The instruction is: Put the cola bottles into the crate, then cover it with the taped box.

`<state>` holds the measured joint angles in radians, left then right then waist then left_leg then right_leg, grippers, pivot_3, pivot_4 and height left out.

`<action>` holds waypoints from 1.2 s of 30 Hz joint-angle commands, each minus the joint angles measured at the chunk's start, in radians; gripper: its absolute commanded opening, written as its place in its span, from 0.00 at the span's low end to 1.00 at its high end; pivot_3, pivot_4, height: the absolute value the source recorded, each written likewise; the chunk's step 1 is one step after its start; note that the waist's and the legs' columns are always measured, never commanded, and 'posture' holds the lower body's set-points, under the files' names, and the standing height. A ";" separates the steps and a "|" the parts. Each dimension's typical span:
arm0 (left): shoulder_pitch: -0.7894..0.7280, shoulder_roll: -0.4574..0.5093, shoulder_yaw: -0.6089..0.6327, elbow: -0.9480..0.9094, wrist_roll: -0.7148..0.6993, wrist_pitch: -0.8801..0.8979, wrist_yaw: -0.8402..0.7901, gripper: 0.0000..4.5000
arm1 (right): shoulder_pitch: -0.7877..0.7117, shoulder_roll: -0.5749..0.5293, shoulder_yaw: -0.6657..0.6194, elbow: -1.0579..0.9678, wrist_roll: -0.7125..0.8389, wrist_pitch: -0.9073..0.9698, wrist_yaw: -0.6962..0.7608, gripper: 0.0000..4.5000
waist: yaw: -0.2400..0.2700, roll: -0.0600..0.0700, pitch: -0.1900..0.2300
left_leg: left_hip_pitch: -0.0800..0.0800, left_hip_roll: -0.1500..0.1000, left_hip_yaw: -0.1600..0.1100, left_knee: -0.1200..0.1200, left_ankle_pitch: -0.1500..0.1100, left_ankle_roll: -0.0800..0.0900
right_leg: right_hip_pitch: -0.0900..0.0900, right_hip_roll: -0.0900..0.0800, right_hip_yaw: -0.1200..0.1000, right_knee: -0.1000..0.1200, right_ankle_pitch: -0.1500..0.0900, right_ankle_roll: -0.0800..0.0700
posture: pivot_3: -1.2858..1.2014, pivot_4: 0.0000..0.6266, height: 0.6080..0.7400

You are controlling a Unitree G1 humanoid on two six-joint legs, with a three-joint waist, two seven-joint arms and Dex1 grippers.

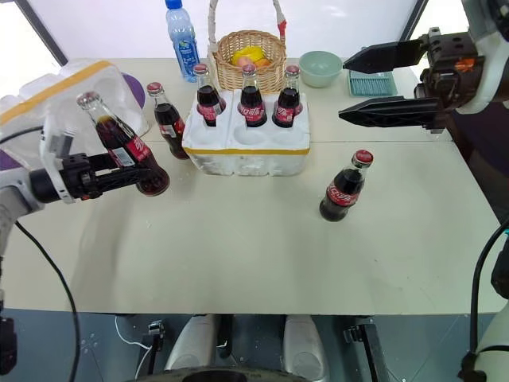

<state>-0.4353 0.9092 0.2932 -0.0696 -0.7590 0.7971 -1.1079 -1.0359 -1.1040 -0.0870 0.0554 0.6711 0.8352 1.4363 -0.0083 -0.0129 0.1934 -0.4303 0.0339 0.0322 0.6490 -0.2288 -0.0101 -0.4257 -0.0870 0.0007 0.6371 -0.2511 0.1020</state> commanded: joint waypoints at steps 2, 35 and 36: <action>-0.245 -0.091 -0.048 -0.036 -0.063 0.007 0.053 0.60 | 0.007 -0.004 -0.042 -0.031 0.004 -0.020 -0.029 1.00 | 0.013 -0.001 0.001 | 0.000 0.000 -0.001 0.002 0.001 -0.002 | 0.001 0.000 0.000 0.000 0.000 0.000 | 0.52 0.24 1.00; -0.769 -0.653 -0.404 0.966 0.593 -0.608 0.116 0.60 | 0.225 0.001 -0.195 -0.180 0.096 0.037 -0.280 1.00 | 0.019 -0.002 0.001 | -0.013 -0.001 -0.004 0.014 0.001 -0.001 | -0.004 0.003 0.001 0.000 0.006 0.010 | 0.52 0.24 1.00; -0.770 -0.664 -0.402 0.987 0.601 -0.615 0.133 0.60 | 0.224 0.001 -0.194 -0.179 0.097 0.036 -0.281 1.00 | 0.020 -0.002 0.001 | -0.013 -0.001 -0.004 0.014 0.001 -0.001 | -0.004 0.003 0.001 0.000 0.006 0.010 | 0.52 0.24 1.00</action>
<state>-1.1853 0.2583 -0.1193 0.9108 -0.1690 0.2109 -0.9902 -0.7997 -1.0972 -0.2513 -0.0966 0.7562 0.8868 1.1612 0.0113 -0.0148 0.1941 -0.4435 0.0327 0.0283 0.6629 -0.2276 -0.0110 -0.4299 -0.0842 0.0017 0.6372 -0.2451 0.1121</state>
